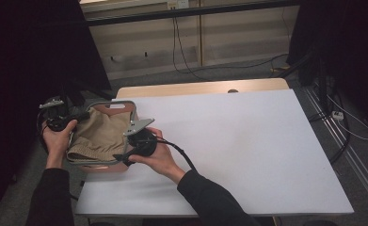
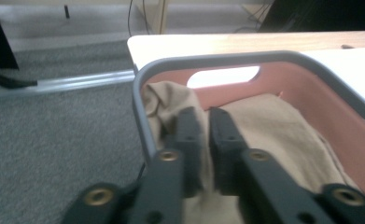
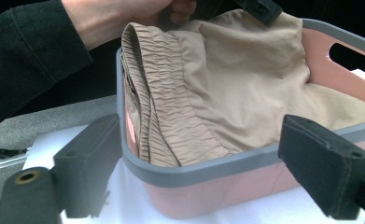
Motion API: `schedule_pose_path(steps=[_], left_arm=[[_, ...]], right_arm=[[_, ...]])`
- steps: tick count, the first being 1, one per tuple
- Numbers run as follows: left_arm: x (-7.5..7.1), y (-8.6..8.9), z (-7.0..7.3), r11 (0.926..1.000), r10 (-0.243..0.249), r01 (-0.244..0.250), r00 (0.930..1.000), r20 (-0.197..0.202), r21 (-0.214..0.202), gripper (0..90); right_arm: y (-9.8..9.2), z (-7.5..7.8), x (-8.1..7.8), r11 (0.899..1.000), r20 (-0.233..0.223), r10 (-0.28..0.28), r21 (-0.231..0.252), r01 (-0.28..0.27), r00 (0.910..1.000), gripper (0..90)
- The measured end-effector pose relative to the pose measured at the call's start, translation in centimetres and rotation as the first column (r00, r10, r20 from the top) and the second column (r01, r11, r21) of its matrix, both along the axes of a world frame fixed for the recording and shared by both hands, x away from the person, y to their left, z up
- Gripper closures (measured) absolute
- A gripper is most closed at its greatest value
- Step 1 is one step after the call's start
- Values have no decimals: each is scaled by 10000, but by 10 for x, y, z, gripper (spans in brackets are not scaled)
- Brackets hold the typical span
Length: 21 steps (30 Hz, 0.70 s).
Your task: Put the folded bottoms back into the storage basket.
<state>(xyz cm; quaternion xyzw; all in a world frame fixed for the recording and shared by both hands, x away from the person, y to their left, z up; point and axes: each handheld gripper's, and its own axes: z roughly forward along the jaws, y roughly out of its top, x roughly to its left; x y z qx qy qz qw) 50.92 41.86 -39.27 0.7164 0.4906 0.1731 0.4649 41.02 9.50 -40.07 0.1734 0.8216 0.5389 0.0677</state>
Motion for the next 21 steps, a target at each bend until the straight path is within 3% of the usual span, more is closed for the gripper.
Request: schedule_pose_path(steps=[3, 7, 11, 13, 16, 21], left_arm=[[-6, -3, 4, 9998, -145, 142, 9997, 185, 137, 632], [-14, -6, 10, 9992, 105, -134, 9970, 764, 365, 433], [-22, -6, 13, 9988, 238, -283, 9940, 1069, 408, 240], [-27, -6, 13, 9959, 188, -295, 9923, 1225, 860, 192], [-35, -7, 13, 9969, 185, -293, 9894, 1439, 733, 99], [-47, -7, 14, 9969, 113, -250, 9839, 1786, 748, 48]], right_arm=[[-2, 0, 1, 10000, -126, 38, 54, -38, 9999, 87], [-6, 1, 2, 9998, -130, -82, 183, 84, 9999, 57], [-7, 2, 2, 9990, 2, -437, -79, 437, 9990, 49], [-7, 0, 1, 9986, 86, -474, -219, 476, 9988, 47], [-8, 0, -2, 9968, 288, -694, -378, 705, 9972, 35], [-8, -2, -5, 9941, 432, -1012, -343, 1027, 9939, 39]])
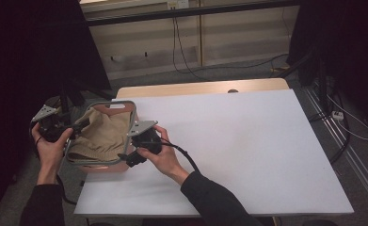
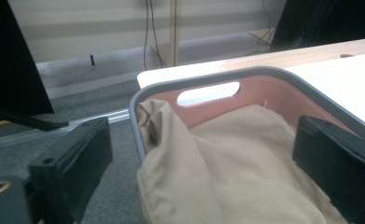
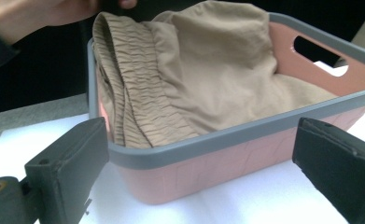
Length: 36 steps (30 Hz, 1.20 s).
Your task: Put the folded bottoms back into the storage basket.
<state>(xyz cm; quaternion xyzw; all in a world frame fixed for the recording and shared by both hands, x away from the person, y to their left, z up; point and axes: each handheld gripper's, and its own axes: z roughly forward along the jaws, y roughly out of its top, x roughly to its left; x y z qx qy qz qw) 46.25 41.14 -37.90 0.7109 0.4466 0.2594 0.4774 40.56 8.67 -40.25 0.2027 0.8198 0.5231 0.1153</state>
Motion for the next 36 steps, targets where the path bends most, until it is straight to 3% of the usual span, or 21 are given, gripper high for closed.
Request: schedule_pose_path(steps=[2, 3, 9, 12, 14, 18, 21, 30, 36], left_arm=[[-5, 2, 1, 9982, -302, 294, 9994, -164, -519, 48], [-7, 2, 1, 9979, -310, 302, 9994, -128, -573, 51], [-25, -2, 3, 9981, -445, 456, 9986, 280, -424, 47], [-36, -2, 7, 9960, -808, 827, 9953, 537, -348, 43], [-44, -2, 10, 9972, -732, 738, 9956, 592, -87, 42], [-56, -5, 9, 9980, -632, 634, 9967, 509, -16, 47], [-63, -7, 6, 9975, -701, 705, 9958, 584, -47, 58], [-86, -19, 6, 9996, -250, 255, 9988, 432, -120, 58], [-99, -23, 8, 9997, -88, 96, 9992, 379, -203, 58]], right_arm=[[0, 0, -1, 10000, 43, -80, -13, 80, 10000, 38], [0, 0, -1, 9999, 38, -129, -48, 129, 9999, 34], [-6, -1, -1, 9989, -71, -474, 32, 474, 9989, 38], [-8, -2, -2, 9974, -133, -724, 2, 724, 9973, 38], [-10, -2, -3, 9973, -117, -728, 45, 728, 9973, 38], [-13, -1, -5, 9960, 26, -882, 117, 882, 9961, 38], [-17, -1, -7, 9947, 155, -1028, 83, 1026, 9946, 37], [-33, 2, -17, 9910, 436, -1333, 193, 1325, 9901, 24], [-40, 0, -24, 9886, 761, -1498, -46, 1505, 9858, 26]])
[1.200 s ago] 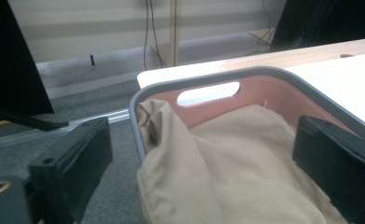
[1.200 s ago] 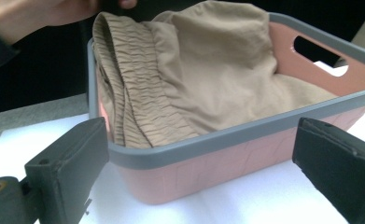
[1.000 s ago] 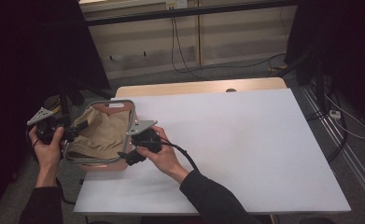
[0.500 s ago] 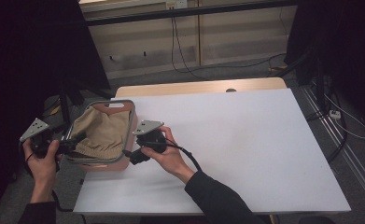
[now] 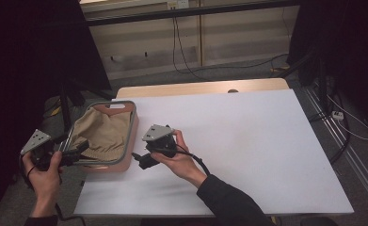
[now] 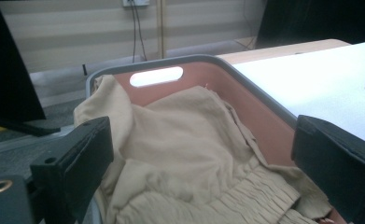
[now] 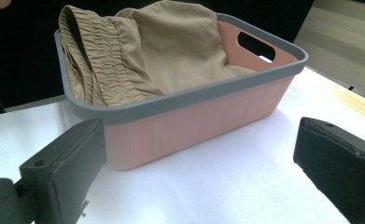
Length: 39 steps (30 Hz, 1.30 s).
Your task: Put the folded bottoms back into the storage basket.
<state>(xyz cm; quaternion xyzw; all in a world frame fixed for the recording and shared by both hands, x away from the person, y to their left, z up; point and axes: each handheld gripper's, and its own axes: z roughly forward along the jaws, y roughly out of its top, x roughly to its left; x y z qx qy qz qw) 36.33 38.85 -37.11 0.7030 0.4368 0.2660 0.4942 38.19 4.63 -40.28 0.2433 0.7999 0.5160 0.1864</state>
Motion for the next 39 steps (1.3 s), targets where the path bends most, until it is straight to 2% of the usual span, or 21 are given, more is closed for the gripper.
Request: schedule_pose_path(steps=[2, 4, 5, 10, 16, 20, 27, 29, 31, 33, 35, 39], left_arm=[[-5, -2, -2, 10000, 5, -5, 10000, -45, 96, 64], [-9, -4, -4, 10000, -43, 43, 10000, -83, 7, 65], [-12, -5, -5, 9999, -79, 78, 9999, -117, -115, 65], [-24, -11, -7, 9992, -406, 407, 9991, -147, 16, 64], [-37, -22, -10, 9980, -633, 633, 9980, 49, -17, 64], [-42, -31, -12, 9970, -772, 772, 9970, 38, -55, 65], [-45, -46, -15, 9945, -1039, 1040, 9946, -74, 101, 52], [-48, -50, -16, 9945, -1037, 1036, 9946, 93, 135, 53], [-51, -54, -18, 9938, -1107, 1109, 9937, 161, -71, 53], [-54, -59, -22, 9927, -1206, 1206, 9927, 66, -24, 53], [-57, -64, -24, 9913, -1293, 1295, 9916, -102, 216, 53], [-61, -73, -24, 9896, -1406, 1409, 9900, -105, 306, 52]], right_arm=[[-4, 0, -1, 9999, -36, -156, 32, 156, 9999, 28], [-7, 1, -3, 9994, 136, -331, 90, 330, 9994, 35], [-9, 2, -3, 9993, 164, -355, 152, 353, 9992, 35], [-19, 1, -9, 9993, 230, -328, 162, 325, 9992, 35], [-30, -3, -16, 9985, 317, -541, 49, 540, 9980, 35], [-38, -3, -19, 9977, 489, -676, 77, 674, 9965, 35], [-55, -8, -22, 9956, 343, -932, -8, 932, 9951, 35], [-59, -8, -23, 9947, 443, -1024, -23, 1027, 9937, 35], [-63, -8, -25, 9938, 469, -1108, 15, 1108, 9927, 35], [-68, -9, -27, 9935, 437, -1139, -20, 1141, 9925, 35], [-72, -12, -30, 9932, 420, -1152, -115, 1158, 9925, 35], [-81, -15, -35, 9925, 344, -1223, -46, 1225, 9919, 35]])
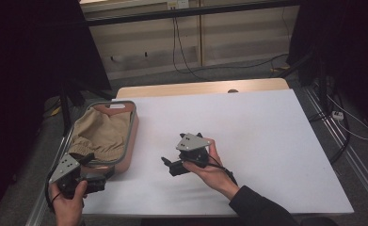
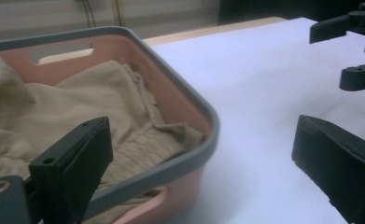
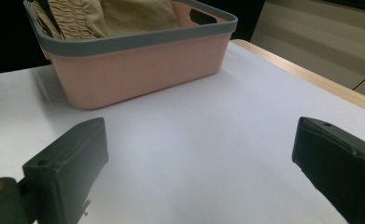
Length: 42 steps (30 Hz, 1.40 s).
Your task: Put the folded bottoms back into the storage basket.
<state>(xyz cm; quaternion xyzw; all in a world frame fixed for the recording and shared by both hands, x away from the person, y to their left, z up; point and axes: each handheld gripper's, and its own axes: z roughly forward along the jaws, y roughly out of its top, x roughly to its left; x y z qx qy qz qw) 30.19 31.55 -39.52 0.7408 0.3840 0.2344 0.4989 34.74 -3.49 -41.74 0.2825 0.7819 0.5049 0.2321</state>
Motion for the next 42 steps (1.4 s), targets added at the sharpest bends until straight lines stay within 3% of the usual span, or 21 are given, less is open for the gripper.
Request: schedule_pose_path(steps=[4, 7, 11, 14, 18, 23, 25, 27, 31, 36, 40, 42], left_arm=[[1, -11, 4, 9991, -203, 196, 9997, 167, 363, 53], [2, -21, 6, 9986, -470, 468, 9989, 60, 237, 52], [6, -33, 5, 9970, -741, 734, 9969, 276, 232, 37], [11, -42, 2, 9960, -878, 878, 9961, 26, 158, 35], [15, -57, 1, 9878, -1535, 1538, 9881, -131, 248, 35], [17, -77, -3, 9841, -1677, 1687, 9856, -220, 555, 36], [20, -84, -4, 9788, -1940, 1960, 9803, -378, 599, 36], [21, -91, -4, 9771, -2072, 2088, 9775, -390, 415, 37], [21, -104, -10, 9711, -2301, 2331, 9714, -590, 509, 36], [22, -117, -17, 9624, -2638, 2667, 9629, -571, 516, 36], [22, -124, -26, 9551, -2920, 2944, 9544, -617, 340, 37], [22, -125, -27, 9571, -2860, 2883, 9561, -635, 293, 40]], right_arm=[[-9, 0, -4, 10000, -11, -33, -80, 33, 10000, 35], [-18, -1, -6, 9998, -8, -151, -135, 151, 9999, 35], [-31, -5, -10, 9991, -34, -398, -169, 397, 9992, 35], [-39, -8, -14, 9988, -50, -471, -168, 470, 9989, 35], [-51, -7, -17, 9977, -27, -662, -139, 662, 9978, 35], [-63, -4, -19, 9956, 9, -929, -124, 929, 9957, 35], [-67, -4, -21, 9938, -12, -1093, -229, 1092, 9940, 35], [-72, -5, -23, 9931, -38, -1146, -263, 1145, 9934, 35], [-81, -5, -26, 9910, -56, -1308, -304, 1306, 9914, 35], [-91, -7, -31, 9885, -48, -1492, -251, 1491, 9888, 34], [-99, -13, -36, 9865, -80, -1640, 24, 1640, 9864, 31], [-104, -17, -39, 9842, -147, -1770, 28, 1770, 9841, 31]])
